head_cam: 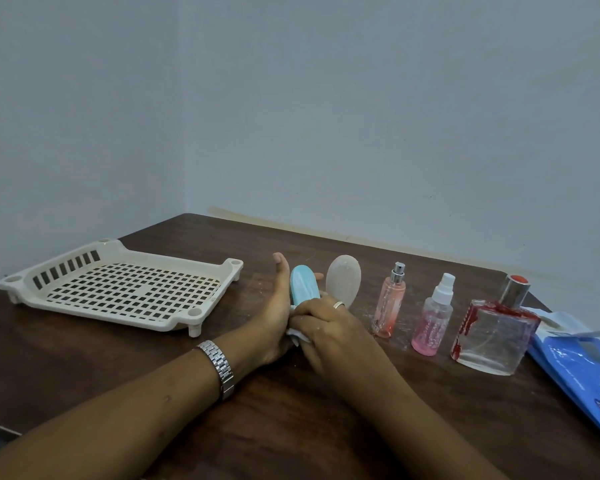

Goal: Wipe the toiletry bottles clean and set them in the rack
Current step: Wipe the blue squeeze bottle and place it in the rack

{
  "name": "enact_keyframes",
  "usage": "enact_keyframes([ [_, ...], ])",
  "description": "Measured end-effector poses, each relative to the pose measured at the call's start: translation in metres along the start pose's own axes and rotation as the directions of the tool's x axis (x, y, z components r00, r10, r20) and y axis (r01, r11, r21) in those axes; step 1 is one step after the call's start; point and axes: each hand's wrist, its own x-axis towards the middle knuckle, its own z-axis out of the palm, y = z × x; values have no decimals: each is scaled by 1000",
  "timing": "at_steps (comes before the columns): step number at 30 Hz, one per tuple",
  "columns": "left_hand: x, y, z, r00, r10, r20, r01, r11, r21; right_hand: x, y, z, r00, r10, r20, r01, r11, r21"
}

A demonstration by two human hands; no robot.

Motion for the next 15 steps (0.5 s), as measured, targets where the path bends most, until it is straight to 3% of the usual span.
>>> enact_keyframes([
  [6, 4, -1, -3, 999, 38, -3, -38, 999, 30, -5, 2, -9, 998, 5, 68, -11, 996, 85],
  [12, 4, -3, -2, 995, -30, 92, 37, 997, -68, 0, 7, -11, 1000, 4, -25, -4, 1000, 12],
  [15, 7, -5, -5, 996, -14, 85, 23, 995, -101, -1, 10, -11, 999, 51, -14, -50, 997, 58],
])
